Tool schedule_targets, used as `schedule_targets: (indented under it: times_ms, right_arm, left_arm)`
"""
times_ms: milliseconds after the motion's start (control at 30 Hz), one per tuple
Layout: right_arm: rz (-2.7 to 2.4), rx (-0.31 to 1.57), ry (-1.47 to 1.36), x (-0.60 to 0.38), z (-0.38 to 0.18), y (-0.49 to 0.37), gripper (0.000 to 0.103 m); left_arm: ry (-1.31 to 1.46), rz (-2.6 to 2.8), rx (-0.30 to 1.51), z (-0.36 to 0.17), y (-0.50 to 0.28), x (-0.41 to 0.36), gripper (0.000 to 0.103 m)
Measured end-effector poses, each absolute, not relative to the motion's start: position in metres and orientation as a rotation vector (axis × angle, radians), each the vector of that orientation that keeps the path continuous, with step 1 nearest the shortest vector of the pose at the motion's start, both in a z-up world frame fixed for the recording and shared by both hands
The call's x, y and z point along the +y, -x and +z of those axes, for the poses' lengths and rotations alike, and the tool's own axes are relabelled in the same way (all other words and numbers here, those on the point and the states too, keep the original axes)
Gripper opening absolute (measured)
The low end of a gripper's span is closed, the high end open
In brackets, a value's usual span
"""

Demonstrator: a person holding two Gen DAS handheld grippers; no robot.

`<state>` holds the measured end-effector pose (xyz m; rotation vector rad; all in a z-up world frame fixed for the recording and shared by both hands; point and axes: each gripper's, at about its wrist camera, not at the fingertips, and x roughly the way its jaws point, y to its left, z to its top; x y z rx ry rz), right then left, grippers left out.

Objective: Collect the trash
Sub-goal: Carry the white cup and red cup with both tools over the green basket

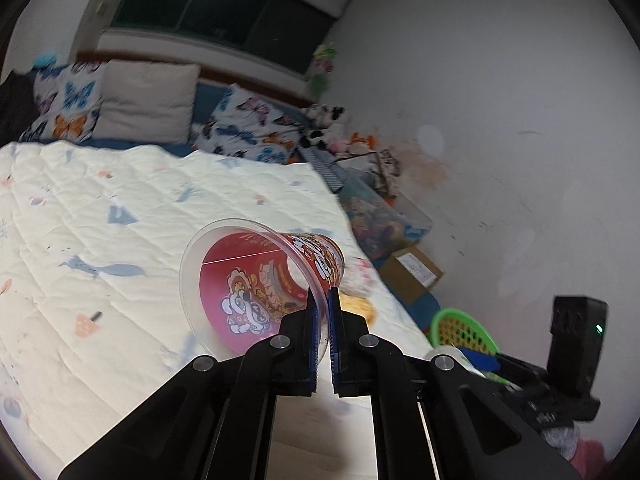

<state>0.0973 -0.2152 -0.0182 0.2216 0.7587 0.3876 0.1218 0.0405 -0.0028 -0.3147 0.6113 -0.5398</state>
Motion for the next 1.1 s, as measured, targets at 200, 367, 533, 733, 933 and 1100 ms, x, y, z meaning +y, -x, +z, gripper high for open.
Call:
schedule_targets:
  times_ms: [200,367,533,733,933,1100]
  right_arm:
    - [0.282,0.745,-0.260,-0.261,-0.022,-0.078,0.084]
    - [0.170,0.721,-0.290,-0.311,-0.025,-0.059,0.084]
    - [0.032,0.708,-0.317,-0.365,-0.029,-0.043,0.084]
    - [-0.098,0.716,-0.338,-0.417,-0.040,-0.032,0.084]
    - [-0.173,0.724,-0.361,-0.451,-0.051,-0.024,0.085]
    - [-0.214,0.729,-0.376,-0.468,-0.059,-0.018,0.087]
  left_arm:
    - [0.302,-0.652,0.611,0.004,-0.096,-0.002,0.005]
    - [0.296,-0.736,0.628,0.011,-0.090,-0.036,0.005]
    - [0.261,-0.811,0.642,0.017,-0.089,-0.076,0.005]
    - [0.220,-0.874,0.680,0.015,-0.092,-0.126,0.005]
    - [0.175,-0.920,0.716,0.009,-0.093,-0.167,0.005]
    - [0.132,-0.952,0.741,0.004,-0.094,-0.200,0.005]
